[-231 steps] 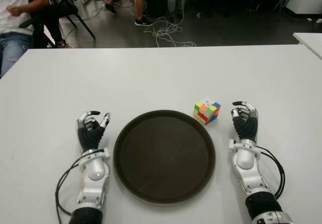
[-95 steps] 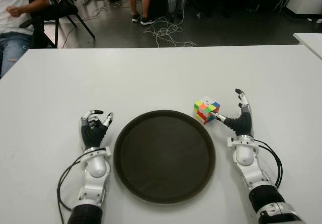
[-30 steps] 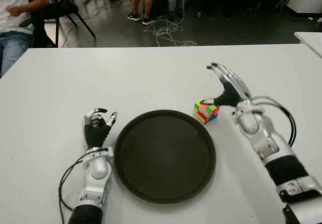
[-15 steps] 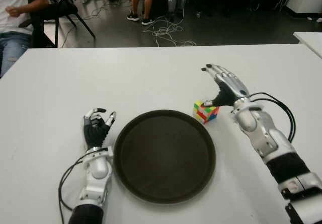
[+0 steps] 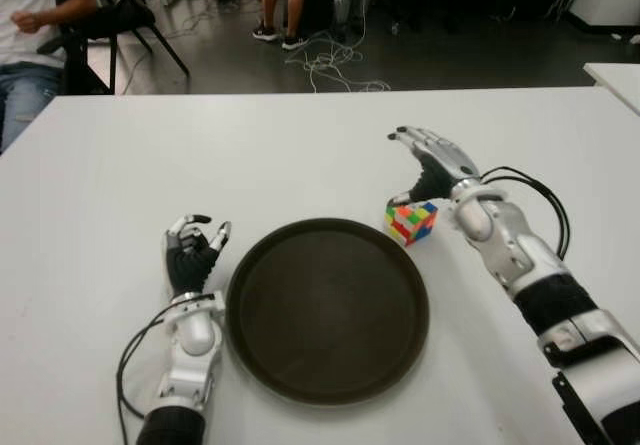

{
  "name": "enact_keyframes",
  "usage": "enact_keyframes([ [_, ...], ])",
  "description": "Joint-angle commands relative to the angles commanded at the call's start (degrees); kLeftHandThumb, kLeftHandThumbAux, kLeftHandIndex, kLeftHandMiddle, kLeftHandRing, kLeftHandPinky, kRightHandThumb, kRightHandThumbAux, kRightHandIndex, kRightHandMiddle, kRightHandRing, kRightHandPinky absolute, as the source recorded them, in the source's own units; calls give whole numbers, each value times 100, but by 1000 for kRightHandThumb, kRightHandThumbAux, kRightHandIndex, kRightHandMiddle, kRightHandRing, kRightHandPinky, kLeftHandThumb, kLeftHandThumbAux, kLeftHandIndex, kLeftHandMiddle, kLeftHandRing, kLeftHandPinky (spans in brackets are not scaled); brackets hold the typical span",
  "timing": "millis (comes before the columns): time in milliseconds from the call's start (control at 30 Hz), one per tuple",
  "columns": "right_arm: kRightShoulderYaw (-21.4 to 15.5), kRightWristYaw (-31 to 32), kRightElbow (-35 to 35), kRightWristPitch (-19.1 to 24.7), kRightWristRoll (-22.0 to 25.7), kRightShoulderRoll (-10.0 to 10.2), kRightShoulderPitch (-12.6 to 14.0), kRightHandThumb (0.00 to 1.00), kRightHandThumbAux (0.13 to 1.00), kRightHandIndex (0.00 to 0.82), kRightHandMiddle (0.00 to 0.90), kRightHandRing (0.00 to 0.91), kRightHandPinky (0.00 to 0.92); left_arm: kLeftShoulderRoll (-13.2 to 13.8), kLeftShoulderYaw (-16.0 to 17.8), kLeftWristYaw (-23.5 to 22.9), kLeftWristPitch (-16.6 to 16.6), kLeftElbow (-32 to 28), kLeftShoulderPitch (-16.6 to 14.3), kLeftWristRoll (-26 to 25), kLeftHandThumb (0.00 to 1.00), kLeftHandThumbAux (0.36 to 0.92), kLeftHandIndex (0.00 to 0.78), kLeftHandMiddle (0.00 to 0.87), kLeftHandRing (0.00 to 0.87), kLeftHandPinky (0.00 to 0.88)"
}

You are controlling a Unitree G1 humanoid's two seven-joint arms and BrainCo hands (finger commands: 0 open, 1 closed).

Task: Pick up the Rubik's Cube and put it in the plate

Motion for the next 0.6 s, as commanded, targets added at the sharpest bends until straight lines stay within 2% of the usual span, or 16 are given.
enact_keyframes([
  [267,187,-40,247,279,-156,76,-148,0,790,0,0,0,0,-10,1,73,100,-60,27,50,717,699,444,819,838,842],
  [367,273,-87,462,375,-190,130,-195,0,788,0,0,0,0,15,-18,97,230,-82,31,114,716,699,444,819,837,842],
  [600,343,-257,758,374,-179,183,-210,0,798,0,0,0,0,46,-52,81,320,-107,31,169,716,699,444,818,837,838],
])
